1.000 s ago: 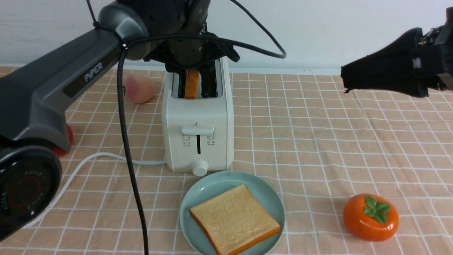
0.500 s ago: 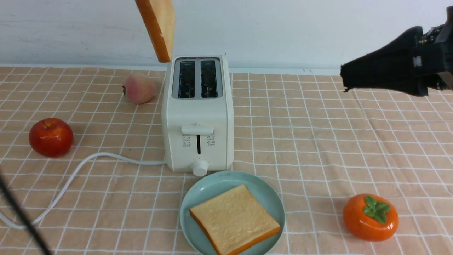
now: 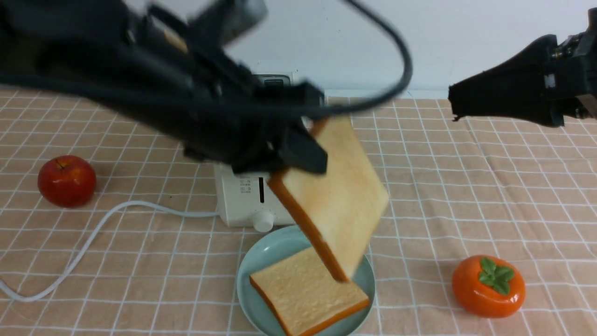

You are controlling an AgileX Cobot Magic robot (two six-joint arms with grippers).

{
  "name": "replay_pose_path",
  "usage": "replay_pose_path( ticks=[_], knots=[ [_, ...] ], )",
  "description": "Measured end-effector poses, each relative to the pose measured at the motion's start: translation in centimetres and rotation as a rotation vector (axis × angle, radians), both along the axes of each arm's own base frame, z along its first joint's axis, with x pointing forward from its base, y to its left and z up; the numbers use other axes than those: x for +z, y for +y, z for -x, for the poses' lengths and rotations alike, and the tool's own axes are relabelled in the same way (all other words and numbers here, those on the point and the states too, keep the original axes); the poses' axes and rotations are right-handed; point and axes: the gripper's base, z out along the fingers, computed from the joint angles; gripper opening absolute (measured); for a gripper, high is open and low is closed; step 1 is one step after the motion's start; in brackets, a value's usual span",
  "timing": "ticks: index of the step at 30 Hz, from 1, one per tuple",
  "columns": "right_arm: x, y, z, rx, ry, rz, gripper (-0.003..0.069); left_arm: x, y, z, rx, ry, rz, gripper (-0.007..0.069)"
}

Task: Take toasted bread from bread machine on light coffee tablecloth place on plate.
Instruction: 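Place the slice of bread on the plate with the left gripper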

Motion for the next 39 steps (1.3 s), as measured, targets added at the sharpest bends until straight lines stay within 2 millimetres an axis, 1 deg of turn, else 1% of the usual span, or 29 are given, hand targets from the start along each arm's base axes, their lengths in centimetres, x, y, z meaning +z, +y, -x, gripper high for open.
replay_pose_path(
  ticks=[1,2,3,4,5,8,9,11,12,13,14,16,18,20,21,22,23,24,27,28,29,31,34,35,36,37,38,39],
  knots=[
    [0.0,0.0,0.0,0.000,0.000,0.000,0.0423,-2.8,-0.1,-0.2,0.032,0.011,0.036,0.0081],
    [0.0,0.0,0.0,0.000,0.000,0.000,0.0423,-3.5,-0.1,-0.2,0.043,0.015,0.045,0.0081],
    [0.0,0.0,0.0,0.000,0.000,0.000,0.0423,-4.9,-0.1,-0.3,0.069,0.020,0.062,0.0081],
    [0.0,0.0,0.0,0.000,0.000,0.000,0.0423,-7.6,0.2,-0.3,0.141,0.032,0.100,0.0081],
    [0.0,0.0,0.0,0.000,0.000,0.000,0.0423,-8.7,0.4,-0.5,0.176,0.025,0.106,0.0081],
    [0.0,0.0,0.0,0.000,0.000,0.000,0.0423,-11.4,0.8,-1.1,0.254,0.003,0.085,0.0081],
    [0.0,0.0,0.0,0.000,0.000,0.000,0.0423,-11.6,0.8,-1.1,0.259,0.004,0.084,0.0081],
    [0.0,0.0,0.0,-0.001,-0.001,0.000,0.0423,-13.6,1.1,-1.5,0.301,0.020,0.050,0.0081],
    [0.0,0.0,0.0,-0.001,-0.001,0.000,0.0423,-14.3,1.1,-1.6,0.309,0.031,0.037,0.0081],
    [0.0,0.0,0.0,-0.001,-0.001,0.000,0.0423,-14.4,1.1,-1.7,0.310,0.031,0.032,0.0081],
    [0.0,0.0,0.0,-0.001,-0.001,0.000,0.0423,-15.2,1.0,-1.9,0.324,0.055,0.020,0.0081],
    [0.0,0.0,0.0,-0.001,-0.001,0.000,0.0423,-15.9,1.0,-2.1,0.347,0.089,0.021,0.0081],
    [0.0,0.0,0.0,-0.001,-0.001,0.000,0.0423,-16.2,1.0,-2.1,0.364,0.113,0.027,0.0083],
    [0.0,0.0,0.0,-0.001,-0.001,0.000,0.0423,-16.3,1.0,-2.2,0.378,0.128,0.032,0.0108],
    [0.0,0.0,0.0,0.000,0.000,0.000,0.0423,-16.3,1.0,-2.2,0.386,0.132,0.033,0.0139],
    [0.0,0.0,0.0,0.000,0.000,0.000,0.0423,-16.3,1.0,-2.2,0.386,0.132,0.034,0.0139],
    [0.0,0.0,0.0,0.000,0.000,0.000,0.0423,-16.4,1.0,-2.2,0.390,0.133,0.033,0.0201],
    [0.0,0.0,0.0,0.000,0.000,0.000,0.0423,-16.4,1.0,-2.2,0.390,0.134,0.032,0.0237],
    [0.0,0.0,0.0,0.000,0.000,0.000,0.0423,-16.1,1.0,-2.0,0.356,0.117,0.025,0.0392],
    [0.0,0.0,0.0,0.000,0.000,0.000,0.0423,-16.0,1.0,-2.0,0.355,0.116,0.026,0.0402],
    [0.0,0.0,0.0,0.000,0.000,0.000,0.0423,-15.2,1.0,-1.7,0.313,0.078,0.022,0.0491],
    [0.0,0.0,0.0,0.000,0.000,0.000,0.0423,-13.7,0.9,-1.3,0.232,0.004,0.008,0.0568],
    [0.0,0.0,0.0,0.000,0.000,0.000,0.0420,-11.9,0.9,-0.7,0.110,-0.081,-0.012,0.0601],
    [0.0,0.0,0.0,0.000,0.000,0.000,0.0409,-10.2,1.0,0.0,-0.011,-0.128,-0.030,0.0598],
    [0.0,0.0,0.0,0.001,0.001,0.000,0.0408,-10.0,1.0,0.1,-0.026,-0.130,-0.033,0.0596],
    [0.0,0.0,0.0,0.004,0.003,0.004,0.0388,-8.6,1.5,0.6,-0.119,-0.149,-0.077,0.0568],
    [-0.1,0.0,0.0,0.005,0.004,0.005,0.0384,-8.5,1.6,0.8,-0.120,-0.137,-0.069,0.0564],
    [-0.2,0.0,0.1,0.011,0.009,0.016,0.0353,-7.3,2.2,1.1,-0.154,-0.121,-0.112,0.0527]
  ],
)
